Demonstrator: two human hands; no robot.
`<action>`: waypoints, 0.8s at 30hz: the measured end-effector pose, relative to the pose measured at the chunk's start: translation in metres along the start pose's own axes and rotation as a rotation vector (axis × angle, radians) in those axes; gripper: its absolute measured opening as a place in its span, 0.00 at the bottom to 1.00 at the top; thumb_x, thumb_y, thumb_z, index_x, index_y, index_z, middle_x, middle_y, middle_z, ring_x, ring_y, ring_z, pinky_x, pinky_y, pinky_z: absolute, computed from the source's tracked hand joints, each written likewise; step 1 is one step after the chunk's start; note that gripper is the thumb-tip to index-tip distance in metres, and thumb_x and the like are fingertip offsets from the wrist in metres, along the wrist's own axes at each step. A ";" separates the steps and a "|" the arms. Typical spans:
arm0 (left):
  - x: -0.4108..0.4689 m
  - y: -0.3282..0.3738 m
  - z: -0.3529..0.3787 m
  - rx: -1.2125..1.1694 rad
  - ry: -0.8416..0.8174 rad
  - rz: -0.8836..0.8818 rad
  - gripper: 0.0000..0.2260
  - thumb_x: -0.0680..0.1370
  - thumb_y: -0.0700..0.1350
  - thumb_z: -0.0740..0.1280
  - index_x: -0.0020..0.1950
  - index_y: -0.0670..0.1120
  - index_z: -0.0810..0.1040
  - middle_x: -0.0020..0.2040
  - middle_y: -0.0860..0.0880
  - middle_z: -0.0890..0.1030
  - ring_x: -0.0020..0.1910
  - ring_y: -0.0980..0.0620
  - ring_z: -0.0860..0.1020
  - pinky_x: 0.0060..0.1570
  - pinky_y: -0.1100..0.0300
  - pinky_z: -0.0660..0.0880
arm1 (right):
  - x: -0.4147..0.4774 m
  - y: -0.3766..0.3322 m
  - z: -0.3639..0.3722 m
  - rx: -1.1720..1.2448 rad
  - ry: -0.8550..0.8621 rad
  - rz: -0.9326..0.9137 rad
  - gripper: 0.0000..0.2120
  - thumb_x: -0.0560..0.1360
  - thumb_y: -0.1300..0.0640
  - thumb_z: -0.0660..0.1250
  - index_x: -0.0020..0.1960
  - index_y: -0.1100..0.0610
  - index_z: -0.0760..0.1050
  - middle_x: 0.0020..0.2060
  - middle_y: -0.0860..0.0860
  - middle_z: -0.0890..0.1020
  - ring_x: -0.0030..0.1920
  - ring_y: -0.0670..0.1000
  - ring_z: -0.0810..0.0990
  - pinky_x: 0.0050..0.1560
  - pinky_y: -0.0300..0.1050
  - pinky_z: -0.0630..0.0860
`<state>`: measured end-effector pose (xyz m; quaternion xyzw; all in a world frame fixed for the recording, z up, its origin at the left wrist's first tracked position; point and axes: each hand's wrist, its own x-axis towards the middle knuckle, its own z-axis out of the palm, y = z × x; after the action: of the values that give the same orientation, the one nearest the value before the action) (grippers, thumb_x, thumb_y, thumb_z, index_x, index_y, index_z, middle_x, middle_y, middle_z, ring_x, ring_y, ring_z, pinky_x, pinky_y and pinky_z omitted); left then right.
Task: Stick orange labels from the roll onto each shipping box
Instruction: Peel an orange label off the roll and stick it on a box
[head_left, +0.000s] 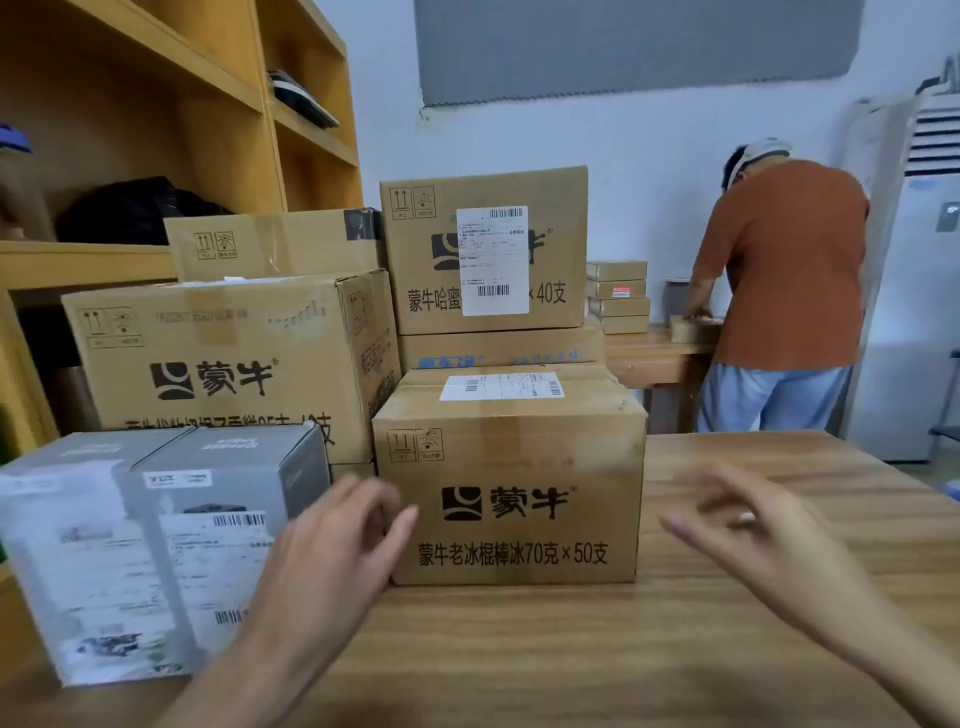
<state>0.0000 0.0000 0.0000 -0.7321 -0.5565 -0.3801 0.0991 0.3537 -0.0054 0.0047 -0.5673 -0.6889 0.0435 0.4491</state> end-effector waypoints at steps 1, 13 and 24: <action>0.019 0.009 -0.001 0.032 0.014 0.011 0.13 0.78 0.62 0.64 0.59 0.59 0.78 0.56 0.61 0.76 0.39 0.62 0.77 0.43 0.60 0.76 | 0.020 -0.006 0.003 -0.018 0.023 -0.037 0.24 0.66 0.28 0.67 0.57 0.38 0.75 0.52 0.38 0.81 0.50 0.40 0.80 0.52 0.49 0.78; 0.069 0.007 0.035 0.231 -0.212 -0.211 0.30 0.84 0.62 0.56 0.82 0.58 0.48 0.84 0.44 0.45 0.53 0.39 0.82 0.54 0.47 0.80 | 0.094 -0.002 0.061 0.004 -0.087 0.055 0.32 0.74 0.41 0.71 0.74 0.45 0.62 0.65 0.52 0.76 0.65 0.56 0.73 0.52 0.47 0.67; 0.044 0.035 0.029 0.062 -0.208 -0.111 0.24 0.85 0.55 0.56 0.81 0.60 0.55 0.82 0.45 0.50 0.74 0.36 0.65 0.69 0.41 0.69 | 0.062 0.018 0.028 0.071 0.057 0.076 0.32 0.70 0.43 0.75 0.72 0.44 0.69 0.62 0.51 0.81 0.64 0.56 0.76 0.64 0.54 0.72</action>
<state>0.0477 0.0361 0.0188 -0.7323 -0.6149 -0.2897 0.0423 0.3512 0.0644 0.0126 -0.5777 -0.6517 0.0688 0.4867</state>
